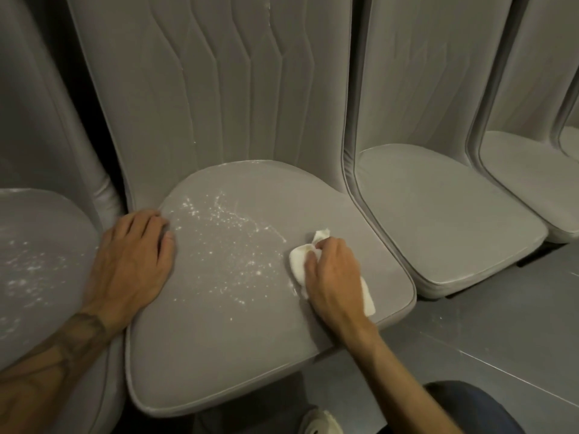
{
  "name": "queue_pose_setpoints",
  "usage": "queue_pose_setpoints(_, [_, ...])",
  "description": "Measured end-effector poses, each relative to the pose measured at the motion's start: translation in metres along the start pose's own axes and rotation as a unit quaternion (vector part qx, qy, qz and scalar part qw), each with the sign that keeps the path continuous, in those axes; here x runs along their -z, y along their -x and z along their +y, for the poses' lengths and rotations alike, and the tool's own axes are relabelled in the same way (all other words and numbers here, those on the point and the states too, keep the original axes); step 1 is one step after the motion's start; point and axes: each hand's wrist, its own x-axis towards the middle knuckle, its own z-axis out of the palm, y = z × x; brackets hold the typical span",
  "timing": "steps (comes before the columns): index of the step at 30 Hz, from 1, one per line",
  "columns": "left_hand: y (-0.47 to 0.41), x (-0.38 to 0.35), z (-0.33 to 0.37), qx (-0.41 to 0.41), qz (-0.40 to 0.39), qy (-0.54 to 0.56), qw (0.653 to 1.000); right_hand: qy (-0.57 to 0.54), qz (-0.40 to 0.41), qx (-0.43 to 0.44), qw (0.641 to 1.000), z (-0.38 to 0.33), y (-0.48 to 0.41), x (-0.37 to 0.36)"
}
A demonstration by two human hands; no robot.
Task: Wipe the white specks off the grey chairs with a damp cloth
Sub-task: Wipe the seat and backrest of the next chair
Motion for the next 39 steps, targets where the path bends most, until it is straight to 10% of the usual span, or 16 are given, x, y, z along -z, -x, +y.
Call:
queue_pose_setpoints(5, [0.001, 0.001, 0.001, -0.002, -0.001, 0.001, 1.0, -0.054, -0.069, 0.108, 0.99, -0.017, 0.014, -0.008])
queue_pose_setpoints(11, [-0.001, 0.001, 0.002, -0.005, 0.001, 0.003, 1.0, 0.029, 0.009, -0.011, 0.999, -0.002, -0.008, -0.003])
queue_pose_setpoints(17, [0.0, -0.001, -0.001, -0.008, 0.011, -0.003, 1.0, -0.057, -0.072, 0.138, 0.986, -0.033, 0.004, -0.023])
queue_pose_setpoints(23, [0.0, 0.0, 0.0, -0.008, 0.017, -0.007, 1.0, 0.015, -0.025, 0.014, 0.999, -0.024, -0.066, -0.036])
queue_pose_setpoints(29, [0.0, -0.002, -0.002, -0.011, 0.012, -0.007, 1.0, -0.044, -0.115, 0.179, 0.976, -0.04, -0.047, -0.046])
queue_pose_setpoints(35, [0.0, -0.005, -0.006, -0.016, 0.024, 0.001, 1.0, 0.031, -0.078, 0.05, 0.995, -0.033, -0.115, -0.05])
queue_pose_setpoints(39, [0.0, -0.005, -0.007, -0.006, 0.021, 0.002, 1.0, -0.041, -0.116, 0.188, 0.975, -0.065, -0.081, -0.069])
